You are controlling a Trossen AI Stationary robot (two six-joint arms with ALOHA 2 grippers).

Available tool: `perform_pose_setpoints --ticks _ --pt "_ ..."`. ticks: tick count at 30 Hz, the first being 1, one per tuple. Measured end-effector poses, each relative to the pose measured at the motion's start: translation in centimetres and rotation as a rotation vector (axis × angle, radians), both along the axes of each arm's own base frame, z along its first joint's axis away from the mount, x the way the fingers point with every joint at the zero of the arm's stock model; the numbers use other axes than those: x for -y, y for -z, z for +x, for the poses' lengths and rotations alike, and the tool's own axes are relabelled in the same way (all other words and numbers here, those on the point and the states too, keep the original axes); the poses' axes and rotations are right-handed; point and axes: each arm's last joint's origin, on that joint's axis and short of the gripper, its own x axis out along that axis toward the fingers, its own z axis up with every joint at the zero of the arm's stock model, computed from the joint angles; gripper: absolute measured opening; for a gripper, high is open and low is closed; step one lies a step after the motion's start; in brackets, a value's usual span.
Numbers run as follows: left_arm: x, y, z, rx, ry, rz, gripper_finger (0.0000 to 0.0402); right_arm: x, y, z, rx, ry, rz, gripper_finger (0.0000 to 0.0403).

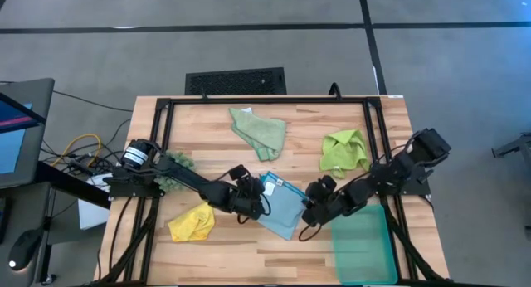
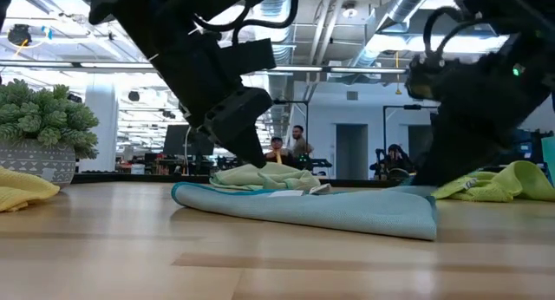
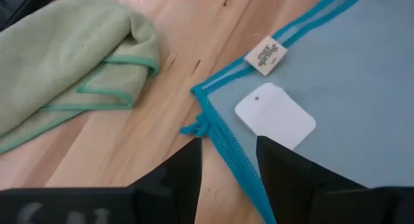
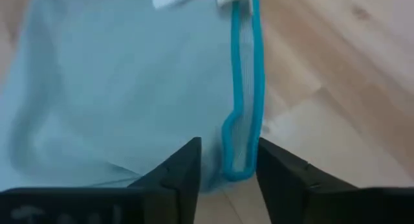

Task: Fold microfiber towels
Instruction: Fold the blue microfiber cloth

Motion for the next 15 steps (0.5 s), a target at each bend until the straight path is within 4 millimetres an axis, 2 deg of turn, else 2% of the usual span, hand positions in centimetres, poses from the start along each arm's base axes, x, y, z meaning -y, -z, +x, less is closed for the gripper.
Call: perform_pose_setpoints --ticks 5,10,12,15 --pt "0.1 -0.2 0.5 0.033 0.026 0.018 0.0130 -0.5 0.1 0.4 -0.006 -0.055 -0.032 0.0093" --pt "0.3 -0.5 0.4 0.078 -0.025 0.156 0.0112 -1.8 -1.4 1.5 0.045 -0.188 -0.082 0.0021" --pt "0.3 -0.6 0.4 0.072 -0.025 0.195 0.0104 -2.8 -2.1 1.8 0.077 -0.271 -0.112 0.0010" --pt "0.7 -0.6 0.4 0.033 0.034 0.243 0.0093 -4.4 -2.9 1.8 0.131 -0.392 -0.145 0.0024"
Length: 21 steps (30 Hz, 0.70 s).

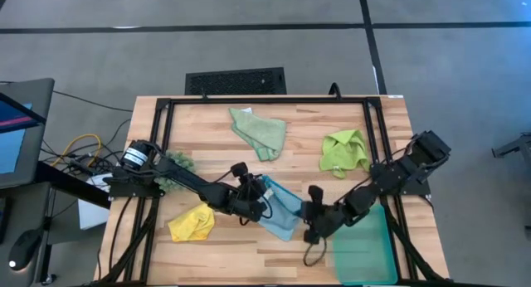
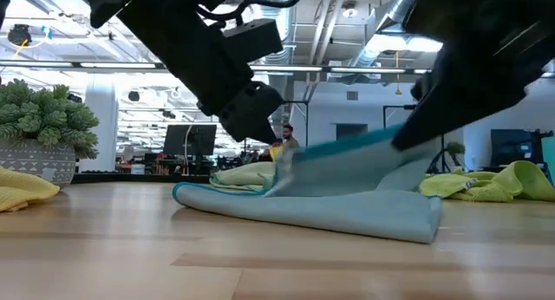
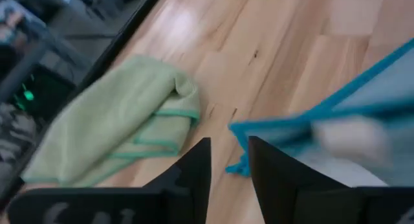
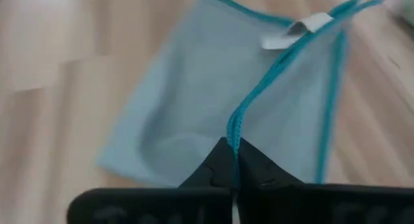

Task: Fold microfiber towels
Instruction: Fold the blue microfiber cloth

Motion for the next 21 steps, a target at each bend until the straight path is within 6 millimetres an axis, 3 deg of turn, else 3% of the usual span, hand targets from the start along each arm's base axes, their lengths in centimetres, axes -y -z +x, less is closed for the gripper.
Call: perform_pose_setpoints --ticks 5,11,15,21 --pt "2.1 0.0 -0.6 -0.092 0.140 0.094 0.0077 -1.7 -0.4 -0.5 0.029 -0.155 -0.019 0.0048" --pt "4.3 -0.2 -1.3 -0.189 0.311 0.218 0.0075 -1.6 -0.3 -0.5 0.021 -0.159 -0.028 0.0028" --pt "4.9 -0.7 -0.9 -0.219 0.393 0.273 0.0107 -1.4 -0.2 -0.4 0.014 -0.148 -0.027 0.0016" --pt "4.3 -0.7 1.0 -0.195 0.672 0.123 0.0192 -1.3 -0.2 -0.3 0.014 -0.145 -0.023 0.0026"
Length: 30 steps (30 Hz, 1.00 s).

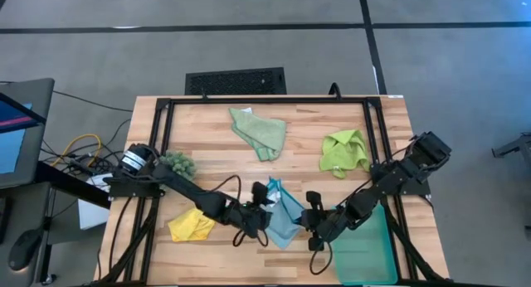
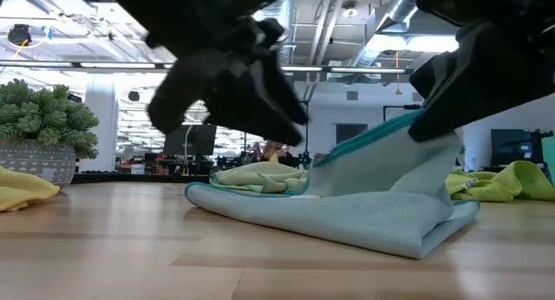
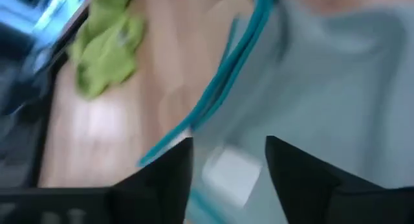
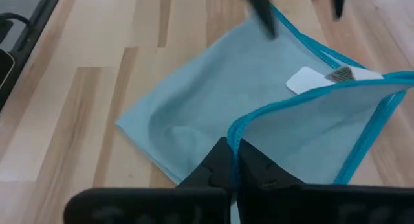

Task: Fold microfiber towels
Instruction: Fold the blue microfiber cloth

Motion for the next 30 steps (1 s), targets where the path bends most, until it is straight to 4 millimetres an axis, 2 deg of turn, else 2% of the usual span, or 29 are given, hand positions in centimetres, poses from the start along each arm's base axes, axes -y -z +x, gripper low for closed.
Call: perform_pose_setpoints --ticks 5,8,13,17,23,30 --pt "-0.2 1.6 1.6 0.071 0.092 0.063 0.0224 0.0 0.0 0.0 -0.002 0.000 -0.002 0.0030" --pt "0.0 1.5 2.5 0.160 0.135 0.038 0.0224 0.0 0.0 0.0 -0.004 0.000 -0.003 0.0024" --pt "0.2 1.8 3.0 0.150 0.237 0.056 0.0220 0.1 0.0 0.0 -0.004 0.002 -0.005 0.0020" --pt "-0.6 1.8 3.4 0.141 0.272 -0.006 0.0220 0.1 0.0 0.0 -0.004 0.004 -0.005 0.0028" --pt "-2.6 1.9 4.1 0.132 0.256 -0.206 0.0220 0.1 0.0 0.0 -0.004 0.004 -0.006 0.0027" --pt "-2.7 2.3 4.0 0.087 0.286 -0.256 0.0219 0.1 0.0 0.0 -0.004 0.000 -0.010 0.0023"
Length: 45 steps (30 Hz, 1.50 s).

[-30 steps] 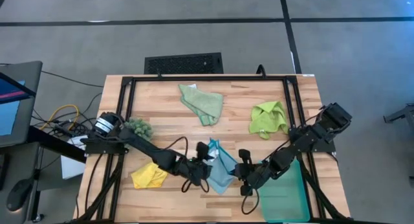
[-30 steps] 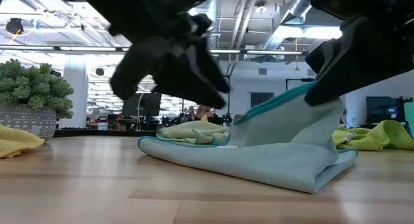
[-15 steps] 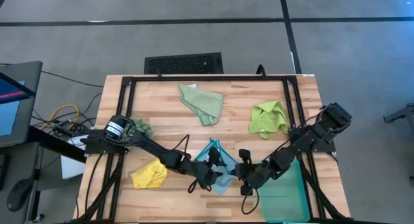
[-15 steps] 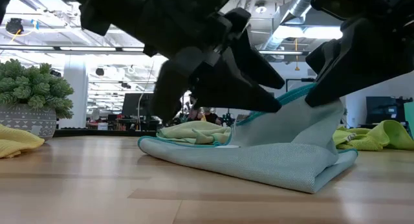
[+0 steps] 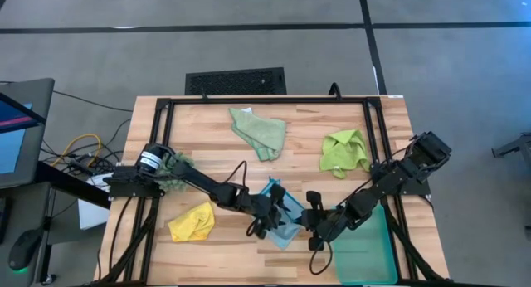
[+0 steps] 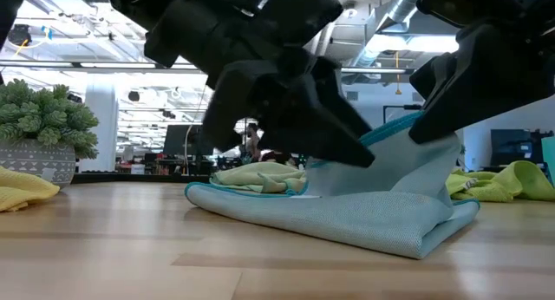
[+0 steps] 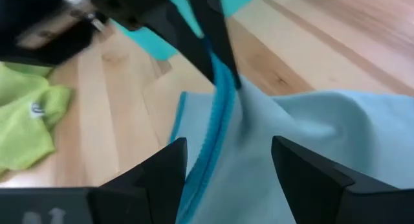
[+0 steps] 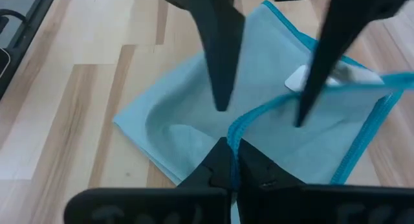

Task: Fold microfiber towels
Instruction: Fold the blue microfiber cloth

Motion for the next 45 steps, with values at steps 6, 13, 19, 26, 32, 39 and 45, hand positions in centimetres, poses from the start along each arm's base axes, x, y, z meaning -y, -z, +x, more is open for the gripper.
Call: perform_pose_setpoints --ticks 6,13,19,26,32,39,45 --pt "0.2 -0.1 0.0 0.019 0.010 0.016 0.0219 0.0 0.0 0.0 0.000 -0.001 -0.001 0.0030" --pt "0.1 0.2 0.1 0.039 -0.041 0.091 0.0219 0.0 0.0 0.0 -0.001 -0.004 -0.003 0.0023" --pt "-0.2 2.7 0.5 0.025 -0.130 0.198 0.0214 -0.1 0.1 -0.2 -0.010 -0.008 -0.009 0.0028" --pt "0.4 2.1 -0.6 -0.027 -0.233 0.321 0.0132 -0.2 0.2 -0.3 -0.018 -0.013 -0.015 0.0022" --pt "0.7 0.9 -1.6 -0.079 -0.247 0.345 0.0021 -0.4 0.1 -0.4 -0.013 -0.015 -0.017 0.0024" --pt "3.4 -3.6 -3.8 -0.005 -0.244 0.355 0.0006 -1.3 -2.2 -0.1 0.053 -0.008 -0.107 0.0013" --pt "6.4 -8.3 -7.0 0.073 -0.196 0.186 0.0005 -3.7 -7.2 -0.7 0.164 -0.110 -0.128 0.0018"
